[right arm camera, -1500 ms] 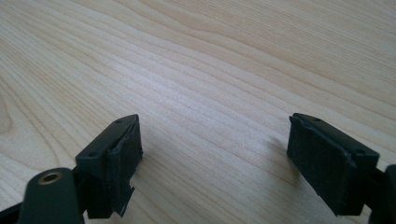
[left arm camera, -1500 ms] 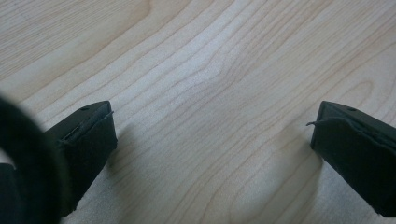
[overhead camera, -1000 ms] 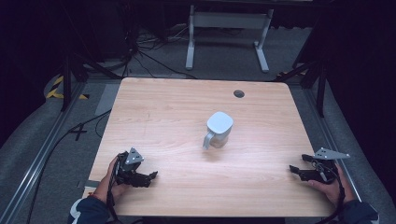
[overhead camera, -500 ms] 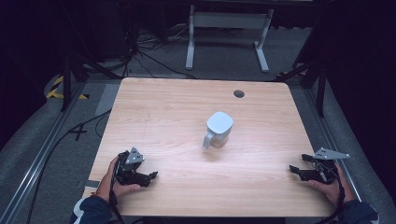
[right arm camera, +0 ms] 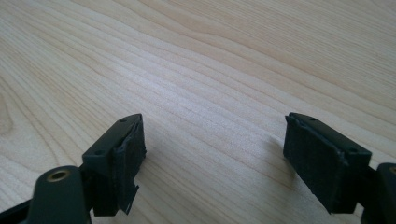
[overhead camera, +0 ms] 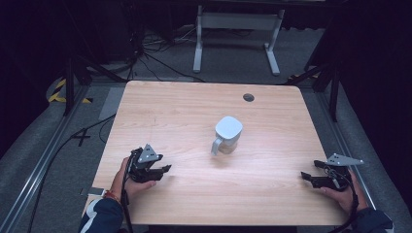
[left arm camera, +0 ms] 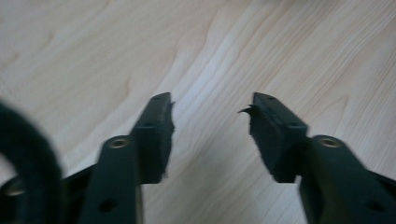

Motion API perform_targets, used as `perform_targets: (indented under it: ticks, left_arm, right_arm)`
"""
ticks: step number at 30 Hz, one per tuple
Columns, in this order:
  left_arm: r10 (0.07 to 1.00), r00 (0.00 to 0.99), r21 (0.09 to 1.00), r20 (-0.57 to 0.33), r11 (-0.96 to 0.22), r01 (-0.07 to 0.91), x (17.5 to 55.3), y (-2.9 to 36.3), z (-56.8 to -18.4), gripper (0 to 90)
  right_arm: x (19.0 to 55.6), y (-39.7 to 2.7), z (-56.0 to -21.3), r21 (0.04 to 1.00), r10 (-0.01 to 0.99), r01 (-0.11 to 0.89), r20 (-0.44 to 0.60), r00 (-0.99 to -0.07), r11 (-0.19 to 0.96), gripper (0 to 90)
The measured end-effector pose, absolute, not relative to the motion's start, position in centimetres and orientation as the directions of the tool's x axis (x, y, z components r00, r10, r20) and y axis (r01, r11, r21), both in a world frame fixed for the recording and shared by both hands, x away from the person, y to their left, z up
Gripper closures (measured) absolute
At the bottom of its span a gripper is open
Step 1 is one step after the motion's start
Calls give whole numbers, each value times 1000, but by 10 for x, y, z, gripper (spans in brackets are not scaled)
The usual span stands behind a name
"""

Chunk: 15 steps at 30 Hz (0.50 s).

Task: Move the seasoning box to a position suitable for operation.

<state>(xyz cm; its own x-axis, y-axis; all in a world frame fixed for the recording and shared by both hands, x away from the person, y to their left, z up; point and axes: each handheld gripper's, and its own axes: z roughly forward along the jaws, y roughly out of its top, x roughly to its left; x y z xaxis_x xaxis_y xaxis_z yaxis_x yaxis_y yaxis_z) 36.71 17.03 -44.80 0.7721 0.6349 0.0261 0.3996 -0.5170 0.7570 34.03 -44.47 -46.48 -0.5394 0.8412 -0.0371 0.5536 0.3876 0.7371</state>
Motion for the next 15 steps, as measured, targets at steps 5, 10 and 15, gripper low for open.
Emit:
perform_targets:
  ticks: [5, 10, 15]
  left_arm:
    - [617, 787, 789, 30, -497, 360, 374, 156, -428, 662]
    - [599, 800, 819, 41, -479, 316, 381, 140, -411, 719]
    - [574, 818, 847, 42, -455, 276, 386, 125, -398, 767]
  right_arm:
    - [341, -445, -465, 737, 840, 551, -42, -541, 392, 202]
    - [341, -445, -465, 739, 844, 553, -38, -535, 384, 198]
    - [340, -445, -465, 740, 844, 553, -37, -535, 383, 198]
